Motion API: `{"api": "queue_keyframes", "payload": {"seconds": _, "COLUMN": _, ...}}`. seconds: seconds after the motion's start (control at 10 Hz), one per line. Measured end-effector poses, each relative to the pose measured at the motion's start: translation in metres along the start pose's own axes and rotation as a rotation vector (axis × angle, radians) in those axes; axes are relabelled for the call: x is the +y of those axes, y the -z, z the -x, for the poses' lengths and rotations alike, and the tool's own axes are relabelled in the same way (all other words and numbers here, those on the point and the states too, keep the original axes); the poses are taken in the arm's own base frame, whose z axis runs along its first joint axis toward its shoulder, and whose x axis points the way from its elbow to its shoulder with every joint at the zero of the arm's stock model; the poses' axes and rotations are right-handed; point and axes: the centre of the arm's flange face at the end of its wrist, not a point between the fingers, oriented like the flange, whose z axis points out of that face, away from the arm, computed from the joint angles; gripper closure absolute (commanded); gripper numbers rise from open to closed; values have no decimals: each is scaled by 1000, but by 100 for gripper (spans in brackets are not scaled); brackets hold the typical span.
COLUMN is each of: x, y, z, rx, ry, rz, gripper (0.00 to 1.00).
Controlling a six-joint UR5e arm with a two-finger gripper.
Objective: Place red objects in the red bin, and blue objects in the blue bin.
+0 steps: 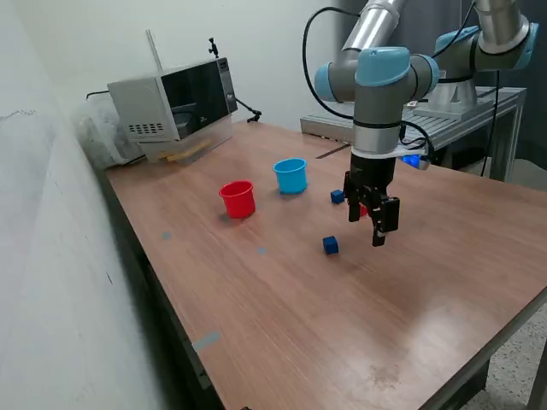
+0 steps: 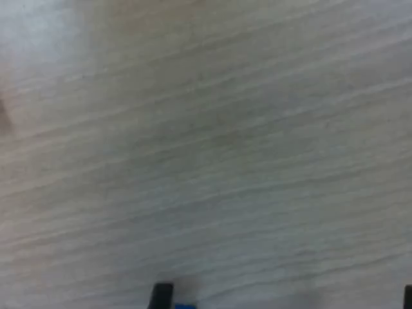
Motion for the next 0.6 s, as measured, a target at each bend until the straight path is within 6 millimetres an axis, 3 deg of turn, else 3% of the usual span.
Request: {"api": "queue_keyframes", "payload": {"seconds": 0.6, "x": 31, "y": -14, "z": 31, "rx": -46, "ry": -54, "rz": 21, "gripper": 0}}
